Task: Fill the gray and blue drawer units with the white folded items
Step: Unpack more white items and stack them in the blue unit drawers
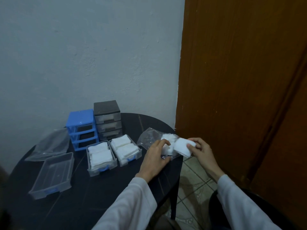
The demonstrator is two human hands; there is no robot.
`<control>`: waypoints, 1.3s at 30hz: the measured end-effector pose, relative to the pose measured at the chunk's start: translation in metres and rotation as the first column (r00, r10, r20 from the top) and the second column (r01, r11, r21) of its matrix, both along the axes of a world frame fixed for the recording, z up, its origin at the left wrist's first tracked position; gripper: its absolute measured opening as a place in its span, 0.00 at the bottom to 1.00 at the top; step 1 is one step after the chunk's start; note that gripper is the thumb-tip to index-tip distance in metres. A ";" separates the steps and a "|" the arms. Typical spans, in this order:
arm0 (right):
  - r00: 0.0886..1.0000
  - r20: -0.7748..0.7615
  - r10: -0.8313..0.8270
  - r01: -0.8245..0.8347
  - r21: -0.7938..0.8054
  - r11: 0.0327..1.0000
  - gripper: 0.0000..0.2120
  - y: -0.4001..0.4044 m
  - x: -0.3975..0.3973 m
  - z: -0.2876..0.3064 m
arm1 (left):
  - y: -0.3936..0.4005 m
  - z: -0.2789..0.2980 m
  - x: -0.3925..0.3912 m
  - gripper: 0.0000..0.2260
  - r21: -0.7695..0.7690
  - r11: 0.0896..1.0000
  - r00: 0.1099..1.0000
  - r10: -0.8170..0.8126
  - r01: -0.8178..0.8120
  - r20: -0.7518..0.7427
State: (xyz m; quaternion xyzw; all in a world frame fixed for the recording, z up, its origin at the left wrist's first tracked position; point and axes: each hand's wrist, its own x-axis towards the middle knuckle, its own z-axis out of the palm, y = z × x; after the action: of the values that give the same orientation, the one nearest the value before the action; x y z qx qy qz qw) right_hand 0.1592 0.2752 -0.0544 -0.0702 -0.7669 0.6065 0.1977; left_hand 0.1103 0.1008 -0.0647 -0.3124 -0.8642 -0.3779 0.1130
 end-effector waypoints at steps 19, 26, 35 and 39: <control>0.918 -0.084 0.387 -0.378 0.107 0.920 0.10 -0.111 -0.019 0.047 | -0.145 0.045 0.013 0.12 0.231 0.878 0.905 0.424 -0.418 0.028; 0.836 -0.093 0.541 -0.523 0.164 0.836 0.06 -0.187 -0.037 0.045 | -0.257 0.028 0.021 0.12 0.102 0.671 0.678 0.725 -0.735 0.121; 0.777 0.002 0.630 -0.612 0.238 0.754 0.13 -0.241 -0.040 0.034 | -0.277 0.013 0.043 0.18 0.198 0.702 0.717 0.596 -0.684 0.361; 0.755 -0.005 0.656 -0.638 0.227 0.736 0.14 -0.254 -0.040 0.034 | -0.278 0.010 0.053 0.18 0.273 0.666 0.711 0.575 -0.694 0.406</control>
State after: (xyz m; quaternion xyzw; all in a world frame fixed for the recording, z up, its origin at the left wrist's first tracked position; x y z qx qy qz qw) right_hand 0.1193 0.0209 -0.0207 0.2479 -0.7941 0.5548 0.0130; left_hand 0.1629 -0.1774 -0.0552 0.1007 -0.8265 -0.5254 0.1753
